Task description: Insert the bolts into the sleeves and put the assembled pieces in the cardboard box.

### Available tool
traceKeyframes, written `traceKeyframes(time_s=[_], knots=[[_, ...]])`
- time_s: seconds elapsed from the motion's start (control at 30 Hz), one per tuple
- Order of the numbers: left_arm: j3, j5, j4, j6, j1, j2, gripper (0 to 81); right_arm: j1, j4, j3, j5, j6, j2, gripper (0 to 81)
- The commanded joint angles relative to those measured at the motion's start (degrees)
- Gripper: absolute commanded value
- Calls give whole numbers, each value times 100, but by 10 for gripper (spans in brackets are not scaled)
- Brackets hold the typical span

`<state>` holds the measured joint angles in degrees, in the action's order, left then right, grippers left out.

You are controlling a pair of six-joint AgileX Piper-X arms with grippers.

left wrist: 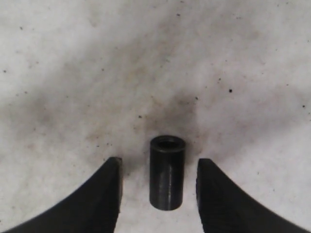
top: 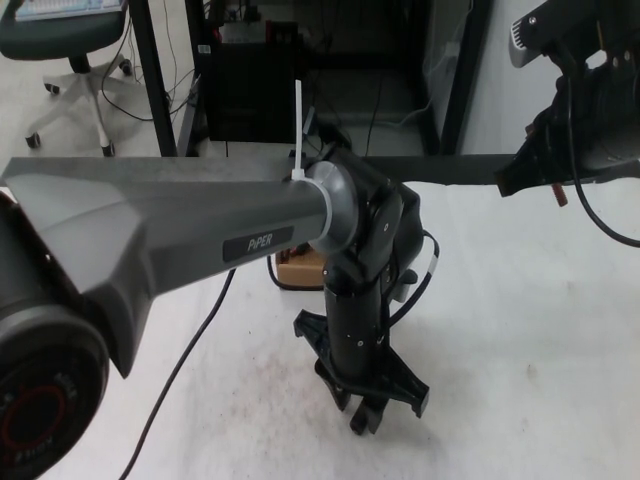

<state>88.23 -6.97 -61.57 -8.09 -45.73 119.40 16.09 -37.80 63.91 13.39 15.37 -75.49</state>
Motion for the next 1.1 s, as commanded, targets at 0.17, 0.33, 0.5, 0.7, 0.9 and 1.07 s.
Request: traceKeyframes(time_s=[0.17, 0.33, 0.5, 0.7, 0.9, 1.07], knots=[[30, 89, -2, 41, 6, -38, 447, -19, 32, 47, -44, -33, 80, 18], [30, 89, 116, 41, 6, -38, 447, -19, 32, 47, -44, -33, 80, 18], [-22, 89, 98, 41, 6, -27, 396, -19, 32, 47, -44, -33, 80, 18], [-213, -45, 43, 41, 6, -27, 343, -19, 46, 47, -43, -33, 80, 18], [-397, -45, 167, 41, 6, -27, 343, -19, 66, 47, -43, -33, 80, 18], [-405, -45, 297, 41, 6, -27, 343, -19, 66, 47, -43, -33, 80, 18]])
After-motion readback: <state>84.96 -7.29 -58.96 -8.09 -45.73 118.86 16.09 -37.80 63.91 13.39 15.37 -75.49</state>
